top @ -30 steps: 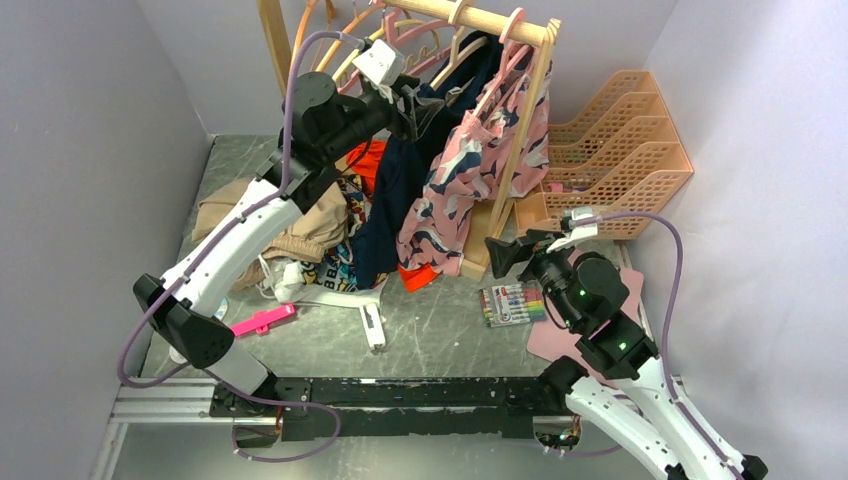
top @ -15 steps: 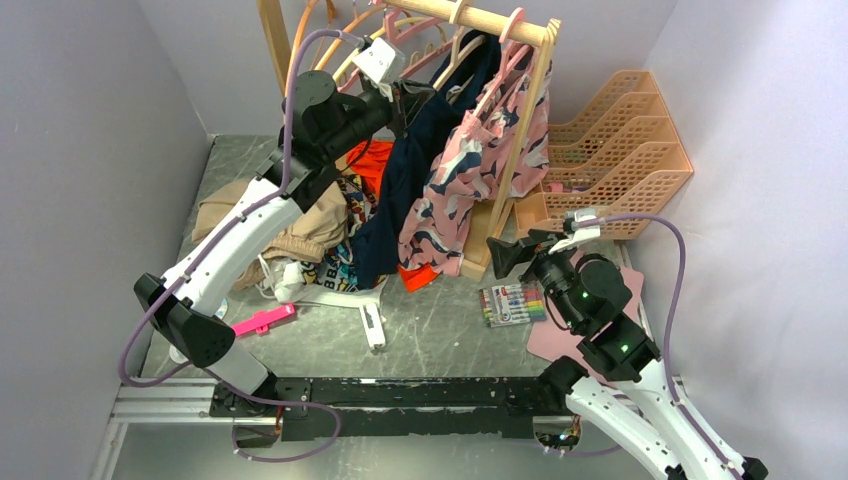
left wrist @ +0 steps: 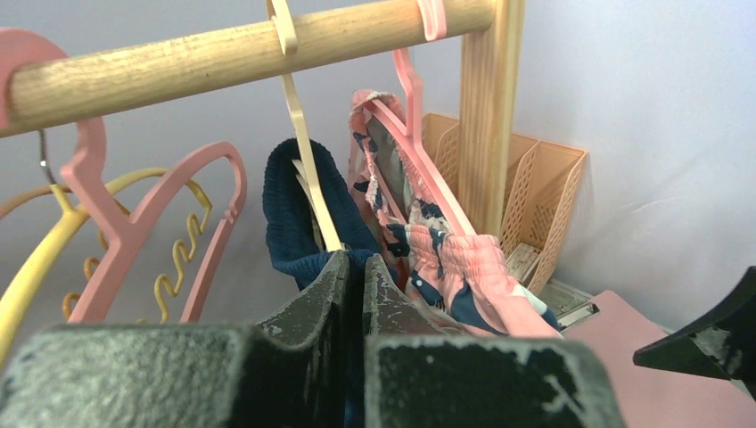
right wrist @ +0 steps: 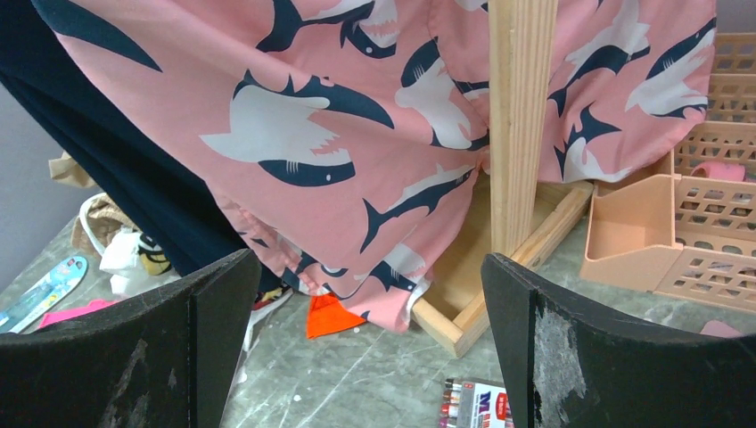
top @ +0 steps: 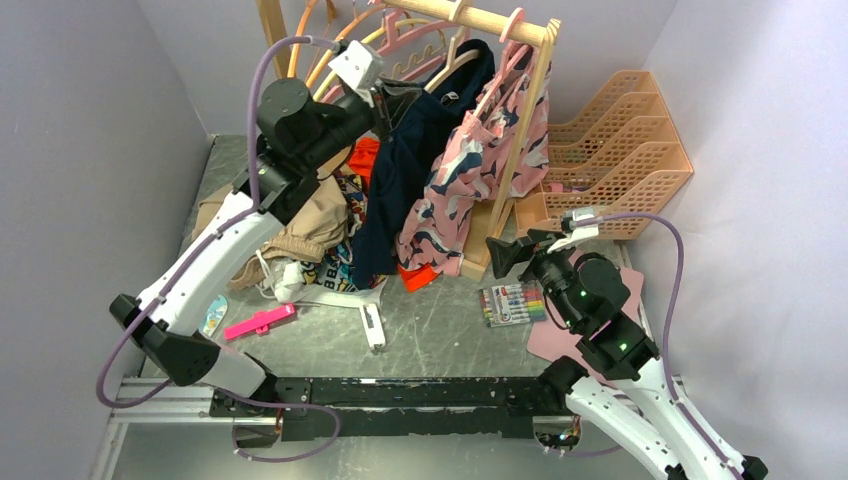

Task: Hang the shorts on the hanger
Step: Reset both arms

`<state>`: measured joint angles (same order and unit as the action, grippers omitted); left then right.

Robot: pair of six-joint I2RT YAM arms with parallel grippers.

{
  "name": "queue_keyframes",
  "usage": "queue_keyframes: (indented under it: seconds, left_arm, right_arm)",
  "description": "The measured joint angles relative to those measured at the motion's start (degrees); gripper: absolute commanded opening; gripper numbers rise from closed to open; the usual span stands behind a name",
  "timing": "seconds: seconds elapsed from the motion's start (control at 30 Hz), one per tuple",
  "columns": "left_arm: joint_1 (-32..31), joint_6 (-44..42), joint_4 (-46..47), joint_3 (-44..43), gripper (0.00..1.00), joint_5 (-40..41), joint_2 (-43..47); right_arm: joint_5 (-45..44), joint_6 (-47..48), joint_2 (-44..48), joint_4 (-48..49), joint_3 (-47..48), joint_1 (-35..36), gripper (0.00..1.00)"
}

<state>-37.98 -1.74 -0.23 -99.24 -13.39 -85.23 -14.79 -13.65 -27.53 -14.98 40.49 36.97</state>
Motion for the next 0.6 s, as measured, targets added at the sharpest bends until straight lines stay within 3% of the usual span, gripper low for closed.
queue_keyframes:
  seconds: [0.33,0.47,0.6]
  left_arm:
    - [0.0,-0.6,0.5,4.9,0.09,0.2,6.1]
    - [0.0,-1.3,-0.1,6.5,0.49,0.7,6.8]
    - [0.0,-1.9,-2.1,6.5,0.72,0.7,6.9]
  right_arm:
    - [0.0,0.0,-1.0,0.1,0.0,0.0,1.0]
    - [0.0,0.0,-1.1,0.1,0.0,0.0,1.0]
    - [0.0,0.0,-1.2,0.1,0.0,0.0,1.0]
